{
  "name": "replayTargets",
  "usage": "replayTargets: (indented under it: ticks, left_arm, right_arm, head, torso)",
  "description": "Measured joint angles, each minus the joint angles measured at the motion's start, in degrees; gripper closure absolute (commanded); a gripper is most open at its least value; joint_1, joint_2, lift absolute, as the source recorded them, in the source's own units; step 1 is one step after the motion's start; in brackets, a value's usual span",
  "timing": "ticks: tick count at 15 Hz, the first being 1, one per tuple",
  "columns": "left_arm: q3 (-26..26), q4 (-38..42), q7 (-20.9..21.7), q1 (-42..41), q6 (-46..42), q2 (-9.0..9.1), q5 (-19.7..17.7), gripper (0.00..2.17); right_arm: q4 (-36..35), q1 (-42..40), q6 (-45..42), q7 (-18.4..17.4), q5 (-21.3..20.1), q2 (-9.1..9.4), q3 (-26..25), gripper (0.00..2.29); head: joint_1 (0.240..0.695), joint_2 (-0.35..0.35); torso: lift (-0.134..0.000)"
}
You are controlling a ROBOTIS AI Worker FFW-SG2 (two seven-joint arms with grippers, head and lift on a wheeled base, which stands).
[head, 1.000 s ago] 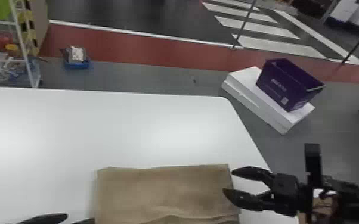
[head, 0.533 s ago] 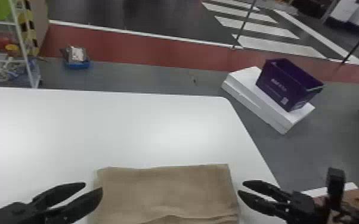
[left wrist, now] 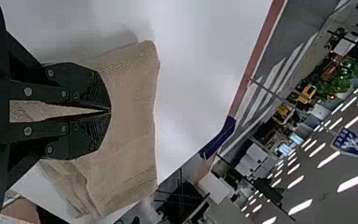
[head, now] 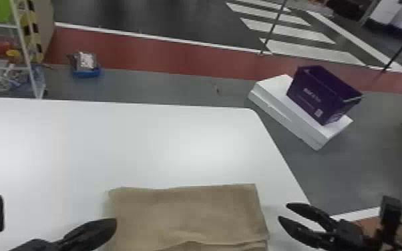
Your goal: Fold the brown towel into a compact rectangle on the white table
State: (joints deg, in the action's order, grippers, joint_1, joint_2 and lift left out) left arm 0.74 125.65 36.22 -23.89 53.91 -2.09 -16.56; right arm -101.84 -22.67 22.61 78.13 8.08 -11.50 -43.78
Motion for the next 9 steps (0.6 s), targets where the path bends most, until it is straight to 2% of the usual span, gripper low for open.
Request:
replayTargets:
  ticks: [6,8,9]
  left_arm:
    - [0.4,-0.5,-0.3,0.8,5.3,-0.09,0.6,1.01]
    - [1.2,-1.4,-0.8,1.4,5.3,0.1,0.6,0.69]
    - [1.7,-1.8,-1.0,1.8,5.7,0.19,0.6,0.69]
  right_arm:
    - [0.0,0.1,-2.2,0.0,-0.3,0.19,0.3,0.39]
    - [0.1,0.3,-2.7,0.0,-0.7,0.18,0.3,0.39]
    - [0.1,0.3,-3.3,0.0,-0.8,0.17,0.3,0.39]
  head:
    - [0.695,-0.35]
    - [0.695,-0.35]
    - [0.695,-0.35]
  torso:
    - [-0.123]
    - [-0.123]
    - [-0.123]
